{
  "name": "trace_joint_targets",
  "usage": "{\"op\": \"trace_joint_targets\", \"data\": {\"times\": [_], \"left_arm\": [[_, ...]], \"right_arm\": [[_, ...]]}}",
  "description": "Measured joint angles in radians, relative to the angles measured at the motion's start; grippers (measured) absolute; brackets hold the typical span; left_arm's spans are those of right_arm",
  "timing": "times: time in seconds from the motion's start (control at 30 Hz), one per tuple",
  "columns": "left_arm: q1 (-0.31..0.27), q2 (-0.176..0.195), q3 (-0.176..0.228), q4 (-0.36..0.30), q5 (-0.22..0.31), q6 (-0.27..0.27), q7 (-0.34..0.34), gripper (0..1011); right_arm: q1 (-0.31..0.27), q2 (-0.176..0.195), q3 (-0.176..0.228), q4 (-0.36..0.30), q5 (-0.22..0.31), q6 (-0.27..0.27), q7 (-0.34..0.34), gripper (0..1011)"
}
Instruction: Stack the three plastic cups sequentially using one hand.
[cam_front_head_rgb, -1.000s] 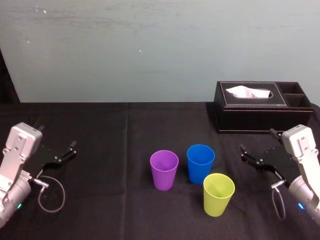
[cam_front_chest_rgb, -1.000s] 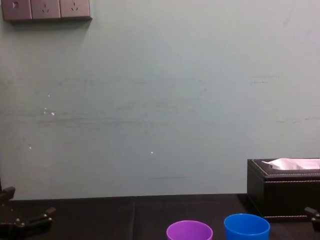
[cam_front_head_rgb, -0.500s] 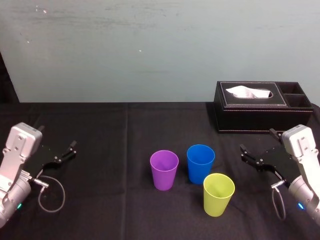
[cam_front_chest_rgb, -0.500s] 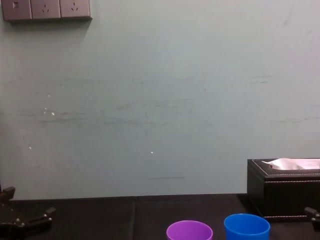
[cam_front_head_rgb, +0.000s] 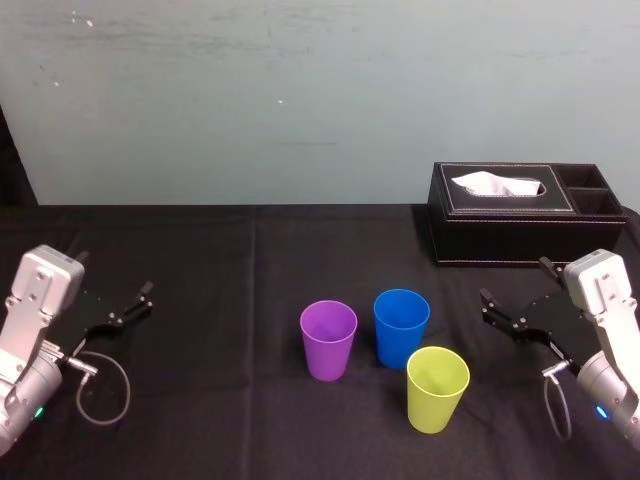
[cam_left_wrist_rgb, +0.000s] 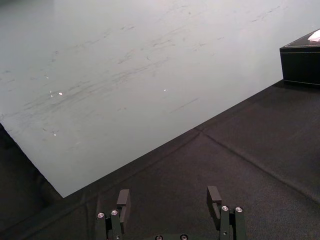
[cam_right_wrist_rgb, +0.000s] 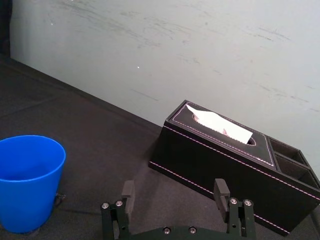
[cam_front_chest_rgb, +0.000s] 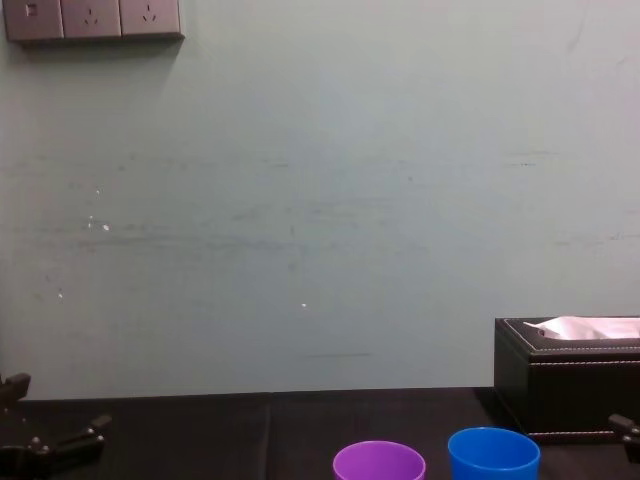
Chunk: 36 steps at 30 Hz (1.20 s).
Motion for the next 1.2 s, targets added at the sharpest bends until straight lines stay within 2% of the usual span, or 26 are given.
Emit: {"op": "trace_joint_targets", "data": {"times": [0.6,0.73,0.97,1.0,1.07,1.1,1.13,1.2], "left_arm": [[0.000,0.000,0.000,0.000,0.000,0.000,0.000,1000],[0.000,0.000,0.000,0.000,0.000,0.000,0.000,1000],[0.000,0.000,0.000,0.000,0.000,0.000,0.000,1000],[0.000,0.000,0.000,0.000,0.000,0.000,0.000,1000],[0.000,0.000,0.000,0.000,0.000,0.000,0.000,1000],[0.000,0.000,0.000,0.000,0.000,0.000,0.000,1000],[0.000,0.000,0.000,0.000,0.000,0.000,0.000,1000],[0.000,0.000,0.000,0.000,0.000,0.000,0.000,1000]], "right_arm": [[0.000,0.000,0.000,0.000,0.000,0.000,0.000,1003],[-0.012,-0.001,0.018,-0.015,0.005,-0.004,0.006,1003],[-0.086,0.030,0.067,-0.111,0.039,0.003,0.026,1003],[-0.127,0.051,0.088,-0.156,0.055,0.014,0.031,1003],[-0.140,0.058,0.096,-0.175,0.061,0.017,0.033,1003],[-0.191,0.084,0.123,-0.224,0.084,0.029,0.041,1003],[-0.191,0.084,0.123,-0.224,0.084,0.029,0.041,1003],[-0.240,0.109,0.151,-0.267,0.109,0.044,0.048,1003]]}}
